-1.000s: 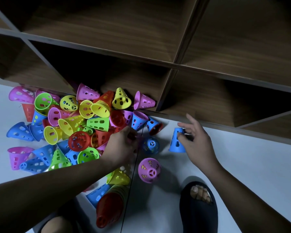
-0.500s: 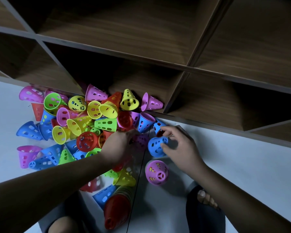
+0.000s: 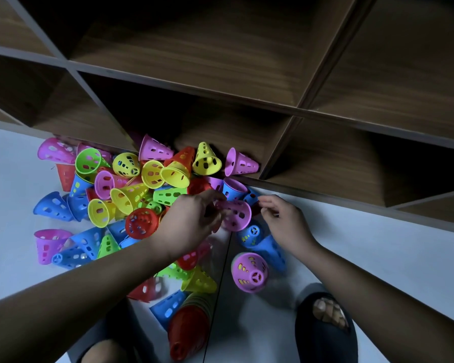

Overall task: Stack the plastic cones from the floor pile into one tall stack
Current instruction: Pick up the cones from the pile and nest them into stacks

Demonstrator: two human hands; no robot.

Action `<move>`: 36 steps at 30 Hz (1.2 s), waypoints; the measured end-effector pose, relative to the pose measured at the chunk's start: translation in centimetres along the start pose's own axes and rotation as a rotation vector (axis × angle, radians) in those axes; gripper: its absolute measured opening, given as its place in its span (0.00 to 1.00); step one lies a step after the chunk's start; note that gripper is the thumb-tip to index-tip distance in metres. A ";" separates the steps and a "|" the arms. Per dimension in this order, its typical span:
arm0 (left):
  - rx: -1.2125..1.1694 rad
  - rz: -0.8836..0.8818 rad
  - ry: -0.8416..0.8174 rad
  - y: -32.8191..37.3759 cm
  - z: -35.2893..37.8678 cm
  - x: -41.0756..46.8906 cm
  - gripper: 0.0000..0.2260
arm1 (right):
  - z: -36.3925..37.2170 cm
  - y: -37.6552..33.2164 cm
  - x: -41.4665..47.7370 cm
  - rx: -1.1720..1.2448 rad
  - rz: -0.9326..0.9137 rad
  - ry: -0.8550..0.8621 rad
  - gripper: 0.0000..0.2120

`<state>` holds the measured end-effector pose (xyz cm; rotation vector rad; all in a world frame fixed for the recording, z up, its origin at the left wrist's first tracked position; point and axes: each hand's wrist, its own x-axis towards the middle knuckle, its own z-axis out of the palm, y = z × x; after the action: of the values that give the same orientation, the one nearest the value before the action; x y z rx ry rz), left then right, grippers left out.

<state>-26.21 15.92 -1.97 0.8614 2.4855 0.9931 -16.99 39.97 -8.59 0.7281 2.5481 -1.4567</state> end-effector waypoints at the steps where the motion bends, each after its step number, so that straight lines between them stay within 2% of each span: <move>1: -0.001 0.000 0.015 0.3 -0.3 0.1 0.14 | 0.0 0.1 0.1 0.008 0.016 0.000 0.16; 7: 0.052 0.035 0.066 1.1 -0.8 0.5 0.15 | 0.0 0.2 0.2 0.077 0.071 -0.056 0.18; 11: 0.018 0.125 -0.046 2.2 0.4 0.6 0.18 | -0.7 0.2 -0.2 0.096 0.070 0.085 0.13; 15: 0.146 0.179 -0.139 1.9 2.8 0.7 0.16 | -2.0 0.2 -0.8 0.173 0.101 0.251 0.07; 18: 0.228 0.231 -0.168 1.7 4.0 0.9 0.16 | -3.1 0.4 -1.4 0.234 0.160 0.298 0.06; 22: 0.238 0.257 -0.180 1.1 4.7 0.8 0.17 | -4.3 0.3 -2.8 0.524 0.244 0.321 0.06; 25: 0.221 0.190 -0.209 -0.6 4.6 0.6 0.20 | -4.4 -0.1 -3.7 0.850 0.347 0.218 0.09; 27: 0.303 0.149 -0.184 -2.1 4.3 0.4 0.22 | -3.9 -0.2 -3.9 0.955 0.378 0.122 0.10; 30: 0.447 0.075 -0.121 -3.9 3.6 0.0 0.27 | -2.5 0.1 -3.9 0.907 0.357 0.032 0.10; 33: 0.530 0.020 -0.174 -5.0 3.4 -0.5 0.33 | -1.3 0.7 -3.8 0.676 0.351 0.026 0.09; 36: 0.561 0.019 -0.224 -5.2 3.7 -0.8 0.34 | -0.8 1.6 -3.6 0.435 0.338 -0.034 0.08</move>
<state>-25.96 14.29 -8.19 1.0827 2.5853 0.1702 -12.97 40.06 -8.22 1.1120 1.9665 -1.8862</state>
